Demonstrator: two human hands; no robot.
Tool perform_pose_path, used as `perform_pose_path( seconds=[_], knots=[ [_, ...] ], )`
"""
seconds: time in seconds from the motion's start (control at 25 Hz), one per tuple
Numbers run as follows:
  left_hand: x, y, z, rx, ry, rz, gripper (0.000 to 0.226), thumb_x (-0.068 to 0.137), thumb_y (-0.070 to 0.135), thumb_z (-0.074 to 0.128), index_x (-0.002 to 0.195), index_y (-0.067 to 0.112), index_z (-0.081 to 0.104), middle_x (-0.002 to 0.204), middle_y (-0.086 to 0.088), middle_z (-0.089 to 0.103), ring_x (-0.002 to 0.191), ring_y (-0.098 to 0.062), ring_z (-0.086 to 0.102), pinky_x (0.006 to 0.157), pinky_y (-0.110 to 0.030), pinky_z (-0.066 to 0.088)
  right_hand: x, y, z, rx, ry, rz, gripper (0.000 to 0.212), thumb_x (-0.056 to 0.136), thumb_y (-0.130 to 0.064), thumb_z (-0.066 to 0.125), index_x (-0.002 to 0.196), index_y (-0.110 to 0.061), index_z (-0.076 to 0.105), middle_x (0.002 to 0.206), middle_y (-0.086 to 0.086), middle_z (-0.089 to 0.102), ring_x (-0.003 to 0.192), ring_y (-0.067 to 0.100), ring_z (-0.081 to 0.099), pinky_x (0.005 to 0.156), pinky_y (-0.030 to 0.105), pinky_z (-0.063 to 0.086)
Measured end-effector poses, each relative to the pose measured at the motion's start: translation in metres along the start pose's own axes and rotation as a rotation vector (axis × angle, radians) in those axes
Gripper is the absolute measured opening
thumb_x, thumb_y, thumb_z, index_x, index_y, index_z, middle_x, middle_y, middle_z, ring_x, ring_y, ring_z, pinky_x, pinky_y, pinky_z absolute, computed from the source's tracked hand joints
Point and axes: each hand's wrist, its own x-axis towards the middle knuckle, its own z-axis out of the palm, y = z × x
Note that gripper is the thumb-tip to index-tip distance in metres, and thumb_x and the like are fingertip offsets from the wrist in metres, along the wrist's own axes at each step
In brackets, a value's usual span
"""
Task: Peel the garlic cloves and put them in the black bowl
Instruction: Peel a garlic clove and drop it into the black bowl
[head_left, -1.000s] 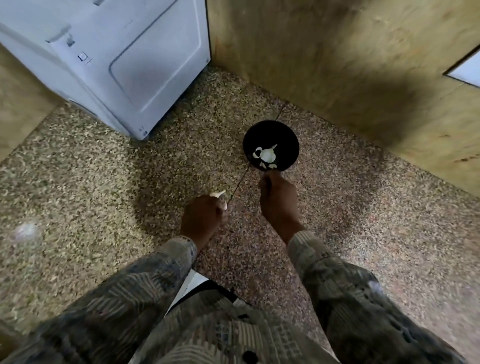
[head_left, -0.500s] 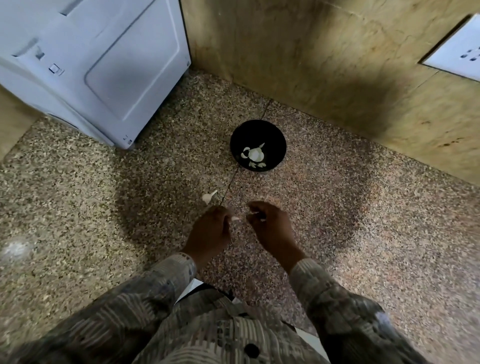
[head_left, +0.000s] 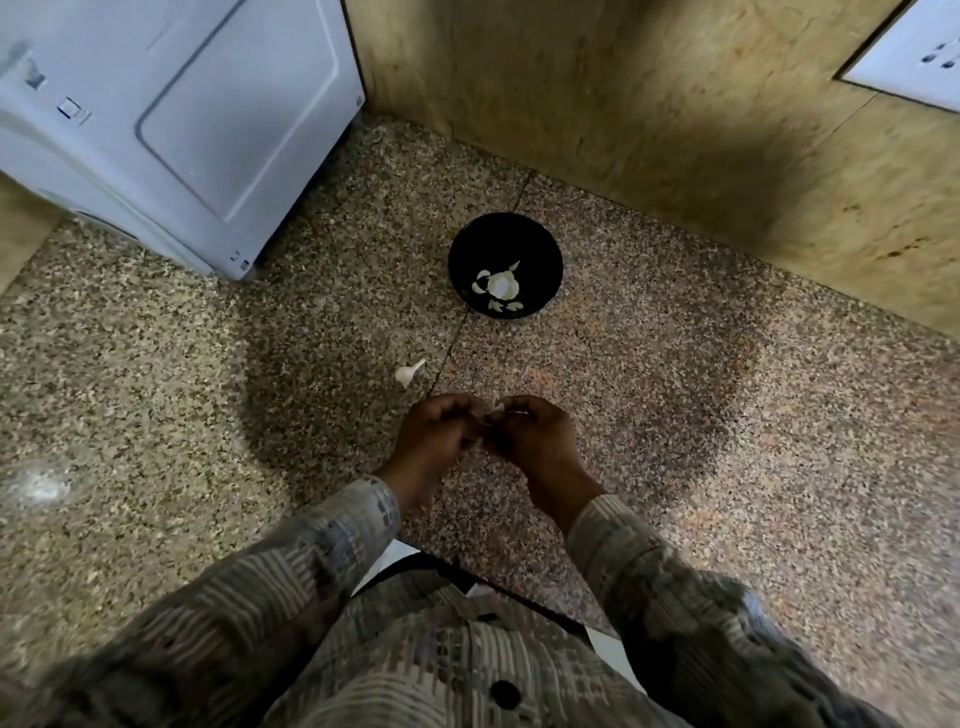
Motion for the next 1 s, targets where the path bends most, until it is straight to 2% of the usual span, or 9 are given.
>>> perform_pose_path(
  seconds=[0.12,0.2,0.28,0.36,0.52,0.64,0.8,0.92,1.0],
  knots=[
    [0.007,-0.008,-0.014,0.452,-0.004,0.261,0.018,0.084,0.022,0.078,0.102,0.025,0.080,0.099,0.008,0.078,0.096,-0.009,0.072,0.088,-0.028,0.056,0.010,0.008,-0.002,-0.106,-0.013,-0.051,0.008,0.089,0.000,0.073,0.093,-0.006,0.073,0.082,0.011,0.077,0.075,0.028,0.072,0.070,0.038,0.061],
    [0.012,-0.007,-0.016,0.705,0.018,0.424,0.020,0.083,0.025,0.074,0.102,0.025,0.081,0.099,0.008,0.079,0.094,-0.007,0.072,0.088,-0.029,0.057,0.016,0.011,-0.005,-0.287,0.016,-0.109,0.008,0.088,-0.010,0.078,0.092,-0.016,0.079,0.084,0.004,0.079,0.082,0.025,0.076,0.078,0.040,0.064],
    [0.017,-0.007,-0.013,0.814,0.023,0.505,0.018,0.085,0.026,0.072,0.101,0.024,0.082,0.096,0.005,0.079,0.089,-0.009,0.072,0.083,-0.032,0.059,0.026,0.010,-0.010,-0.521,0.059,-0.188,0.008,0.087,-0.018,0.080,0.094,-0.022,0.082,0.083,-0.004,0.079,0.079,0.015,0.076,0.078,0.035,0.064],
    [0.020,-0.008,-0.011,0.856,0.013,0.505,0.017,0.087,0.026,0.071,0.100,0.026,0.082,0.095,0.005,0.078,0.087,-0.011,0.072,0.080,-0.034,0.059,0.033,0.006,-0.015,-0.692,0.022,-0.261,0.008,0.088,-0.021,0.080,0.094,-0.023,0.082,0.084,-0.007,0.079,0.078,0.009,0.074,0.076,0.030,0.062],
    [0.026,-0.004,-0.017,0.880,-0.118,0.509,0.015,0.086,0.027,0.072,0.094,0.023,0.083,0.086,0.002,0.076,0.077,-0.014,0.070,0.072,-0.035,0.057,0.034,0.001,-0.022,-0.682,-0.047,-0.251,0.011,0.081,-0.015,0.086,0.088,-0.021,0.082,0.087,-0.004,0.078,0.083,0.013,0.074,0.080,0.032,0.062],
    [0.033,0.003,-0.021,0.940,-0.154,0.530,0.011,0.084,0.022,0.077,0.093,0.022,0.083,0.087,0.003,0.078,0.076,-0.010,0.071,0.073,-0.032,0.059,0.036,0.001,-0.029,-0.737,-0.114,-0.269,0.013,0.081,-0.012,0.086,0.086,-0.023,0.081,0.089,-0.007,0.075,0.082,0.011,0.073,0.079,0.031,0.062],
    [0.029,0.000,-0.019,0.911,-0.113,0.580,0.017,0.086,0.023,0.079,0.102,0.021,0.082,0.093,0.001,0.077,0.082,-0.010,0.069,0.076,-0.020,0.052,0.038,0.003,-0.026,-0.929,-0.100,-0.345,0.009,0.083,-0.020,0.085,0.090,-0.024,0.081,0.086,-0.013,0.069,0.078,0.001,0.065,0.070,0.015,0.051],
    [0.027,-0.004,-0.020,0.970,-0.119,0.621,0.019,0.087,0.021,0.077,0.105,0.016,0.081,0.097,-0.005,0.073,0.089,-0.021,0.069,0.081,-0.030,0.055,0.038,0.005,-0.022,-1.032,-0.092,-0.405,0.003,0.089,-0.022,0.078,0.090,-0.024,0.080,0.088,-0.007,0.070,0.077,0.009,0.066,0.071,0.025,0.056],
    [0.029,-0.003,-0.019,1.018,-0.098,0.640,0.018,0.087,0.020,0.075,0.103,0.013,0.080,0.102,-0.006,0.068,0.090,-0.023,0.067,0.080,-0.031,0.053,0.039,0.004,-0.025,-1.084,-0.128,-0.463,0.006,0.091,-0.026,0.076,0.092,-0.023,0.081,0.089,-0.006,0.070,0.076,0.008,0.064,0.071,0.023,0.054]
  ],
)
